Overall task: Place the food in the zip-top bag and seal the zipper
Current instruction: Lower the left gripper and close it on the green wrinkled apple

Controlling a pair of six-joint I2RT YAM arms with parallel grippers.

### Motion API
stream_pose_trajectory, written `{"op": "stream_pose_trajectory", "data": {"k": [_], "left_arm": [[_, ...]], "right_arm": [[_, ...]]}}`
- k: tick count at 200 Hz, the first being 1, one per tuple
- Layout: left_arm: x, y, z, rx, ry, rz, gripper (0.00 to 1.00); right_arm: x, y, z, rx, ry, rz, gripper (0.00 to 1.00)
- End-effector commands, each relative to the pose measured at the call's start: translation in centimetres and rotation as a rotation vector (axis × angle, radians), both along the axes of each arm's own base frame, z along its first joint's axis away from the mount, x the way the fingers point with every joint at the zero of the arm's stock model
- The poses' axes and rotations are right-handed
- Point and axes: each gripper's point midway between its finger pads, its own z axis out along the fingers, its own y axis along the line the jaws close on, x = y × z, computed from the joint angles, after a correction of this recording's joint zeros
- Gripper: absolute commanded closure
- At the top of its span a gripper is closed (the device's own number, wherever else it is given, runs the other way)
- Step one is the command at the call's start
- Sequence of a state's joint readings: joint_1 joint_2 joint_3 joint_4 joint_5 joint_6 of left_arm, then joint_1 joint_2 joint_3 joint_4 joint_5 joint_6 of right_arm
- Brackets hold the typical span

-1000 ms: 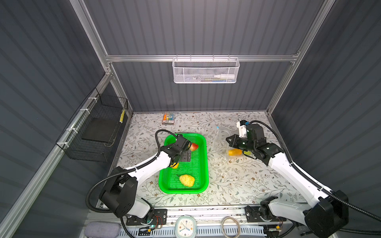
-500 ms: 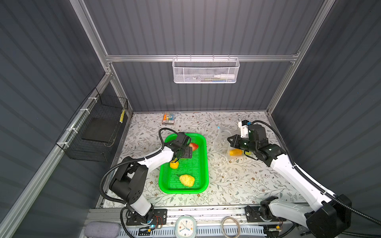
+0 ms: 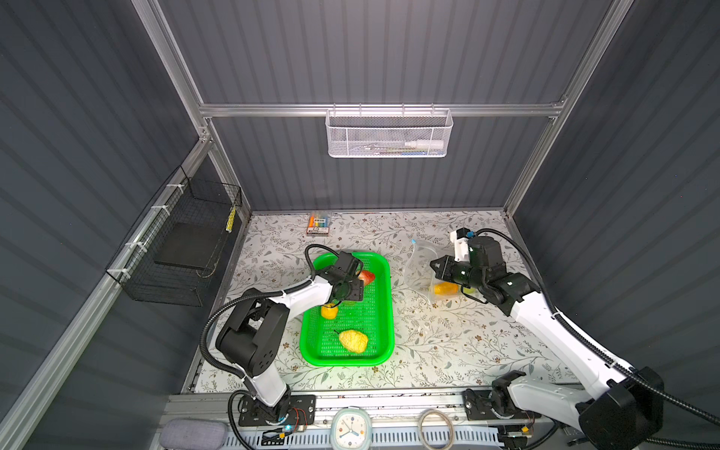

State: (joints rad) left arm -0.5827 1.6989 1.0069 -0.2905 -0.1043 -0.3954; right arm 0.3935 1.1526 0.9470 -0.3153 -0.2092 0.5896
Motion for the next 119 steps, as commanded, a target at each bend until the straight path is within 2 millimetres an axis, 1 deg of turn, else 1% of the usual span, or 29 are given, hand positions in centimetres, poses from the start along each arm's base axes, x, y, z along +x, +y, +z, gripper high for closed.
{"op": "stream_pose_trajectory", "data": {"k": [1, 20, 26, 44, 75, 119], "left_arm": [[0.2, -0.4, -0.3, -0.016, 0.026, 0.000, 0.35], [-0.1, -0.5, -0.7, -0.020, 0.044, -0.003, 0.41], [-0.2, -0.6, -0.6, -0.027, 0.045, -0.006, 0.44], [-0.3, -0.8, 0.0, -0.048, 0.041, -0.010, 0.46], [-0.3, -1.1, 1.6, -0.075, 0.019, -0.022, 0.48], [-0.5, -1.3, 3.8, -0.115, -0.020, -0.027, 0.48]], "right_arm": [[0.0, -0.4, 0.1, -0.017, -0.023, -0.005, 1.00], [0.2, -0.3, 0.1, -0.016, -0.024, 0.001, 1.00], [0.2, -0.2, 0.2, -0.018, -0.025, 0.002, 1.00], [0.4, -0.3, 0.3, -0.022, -0.027, 0.000, 1.00], [0.7, -0.2, 0.2, -0.016, -0.025, -0.006, 1.00], [1.1, 0.2, 0.1, 0.001, -0.013, -0.003, 1.00]]}}
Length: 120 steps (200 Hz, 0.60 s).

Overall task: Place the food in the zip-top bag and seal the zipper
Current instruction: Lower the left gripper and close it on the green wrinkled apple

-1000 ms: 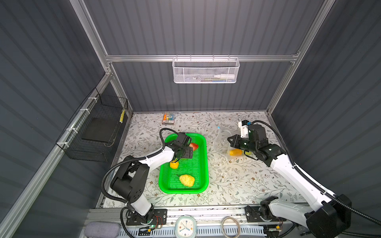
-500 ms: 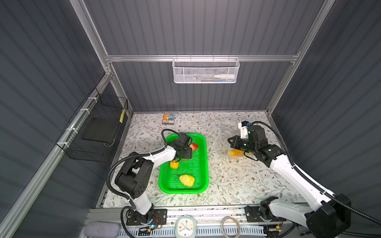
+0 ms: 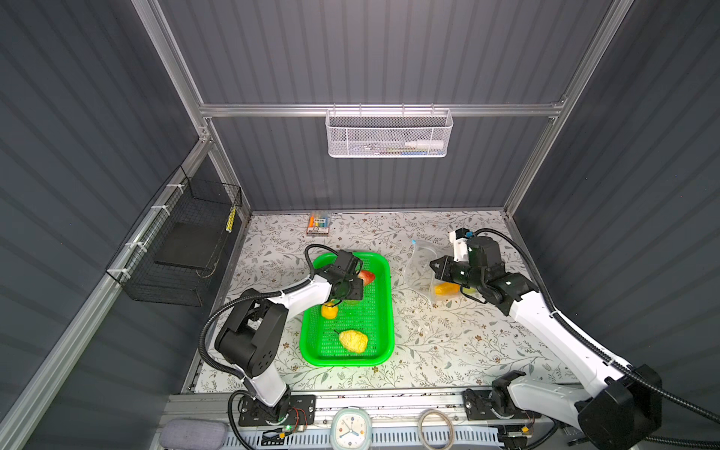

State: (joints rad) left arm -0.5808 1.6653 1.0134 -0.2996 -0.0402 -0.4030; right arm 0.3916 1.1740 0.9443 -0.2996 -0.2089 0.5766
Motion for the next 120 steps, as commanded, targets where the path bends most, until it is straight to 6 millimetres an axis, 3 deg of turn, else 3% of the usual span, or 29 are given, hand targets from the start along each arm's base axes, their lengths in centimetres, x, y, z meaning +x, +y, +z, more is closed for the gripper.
{"op": "stream_pose_trajectory", "data": {"k": [1, 53, 120], "left_arm": [[-0.1, -0.3, 2.5, -0.050, -0.026, -0.004, 0.48], [-0.5, -1.7, 6.7, -0.165, -0.062, -0.037, 0.47], [-1.3, -7.6, 15.8, -0.573, -0.127, -0.162, 0.46]], "right_arm": [[0.7, 0.2, 0.6, 0.014, -0.013, -0.008, 1.00], [0.9, 0.2, 1.2, 0.021, -0.022, -0.013, 1.00], [0.8, 0.6, 1.4, 0.051, -0.020, -0.003, 1.00]]}}
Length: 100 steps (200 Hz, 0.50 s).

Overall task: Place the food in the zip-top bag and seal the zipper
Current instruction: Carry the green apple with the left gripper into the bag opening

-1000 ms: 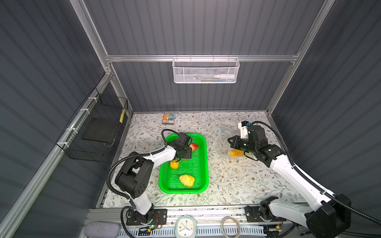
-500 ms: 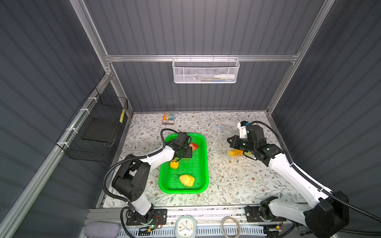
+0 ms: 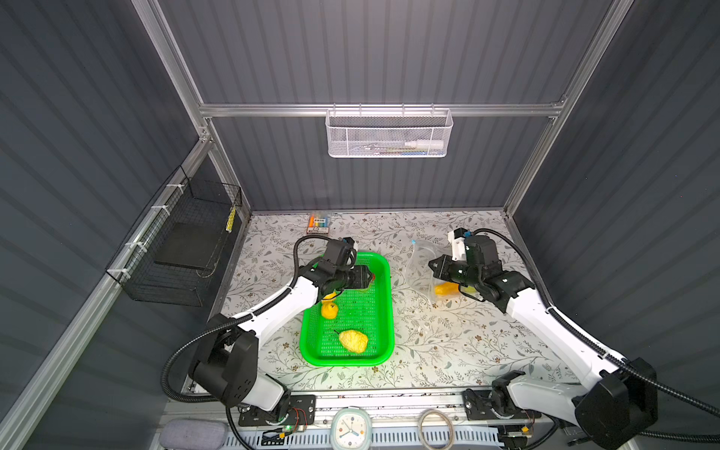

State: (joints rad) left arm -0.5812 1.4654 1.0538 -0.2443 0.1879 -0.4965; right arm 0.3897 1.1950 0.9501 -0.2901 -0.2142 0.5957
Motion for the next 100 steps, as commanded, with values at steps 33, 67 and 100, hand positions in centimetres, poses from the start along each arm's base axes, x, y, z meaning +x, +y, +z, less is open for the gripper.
{"op": "stream_pose_trajectory", "data": {"k": [33, 67, 100], "left_arm": [[-2.0, -6.9, 8.0, -0.283, -0.071, -0.187, 0.45], [-3.0, -10.9, 8.6, -0.313, -0.082, -0.272, 0.45], [-2.2, -13.2, 7.6, -0.321, -0.064, -0.297, 0.45]], "right_arm": [[0.4, 0.7, 2.1, 0.065, -0.041, 0.011, 1.00], [-0.1, 1.2, 2.8, 0.107, -0.047, 0.028, 1.00], [-0.8, 0.9, 3.5, 0.122, -0.063, 0.030, 1.00]]}}
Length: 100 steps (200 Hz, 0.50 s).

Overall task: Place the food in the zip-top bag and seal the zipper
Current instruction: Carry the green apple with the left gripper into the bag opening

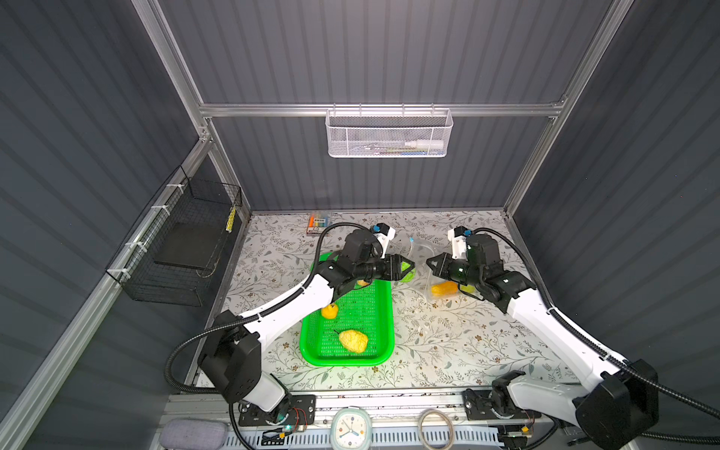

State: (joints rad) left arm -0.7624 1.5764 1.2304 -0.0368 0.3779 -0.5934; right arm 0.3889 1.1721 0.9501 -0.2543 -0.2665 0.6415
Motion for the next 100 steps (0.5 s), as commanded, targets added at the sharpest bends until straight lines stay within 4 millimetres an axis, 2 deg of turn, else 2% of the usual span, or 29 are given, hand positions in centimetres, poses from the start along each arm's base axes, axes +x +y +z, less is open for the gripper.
{"op": "stream_pose_trajectory", "data": {"k": [1, 13, 17, 45, 100], "left_arm": [[1.0, -1.4, -0.1, -0.023, 0.012, -0.014, 0.45], [1.5, -1.6, -0.5, -0.012, 0.009, -0.003, 0.45], [1.8, -1.6, -0.7, -0.004, 0.009, 0.003, 0.45], [2.8, -1.9, -1.9, 0.041, 0.007, 0.024, 0.45], [3.7, -2.0, -6.0, 0.136, 0.069, 0.049, 0.45]], "right_arm": [[-0.6, 0.2, 1.9, 0.043, -0.044, 0.012, 1.00], [-0.7, 0.1, 1.5, 0.041, -0.033, 0.010, 1.00], [-1.1, -0.1, 2.3, 0.051, -0.055, 0.009, 1.00], [-1.7, -0.3, 2.3, 0.061, -0.058, 0.007, 1.00], [-2.2, -0.3, 2.8, 0.074, -0.066, 0.014, 1.00]]}}
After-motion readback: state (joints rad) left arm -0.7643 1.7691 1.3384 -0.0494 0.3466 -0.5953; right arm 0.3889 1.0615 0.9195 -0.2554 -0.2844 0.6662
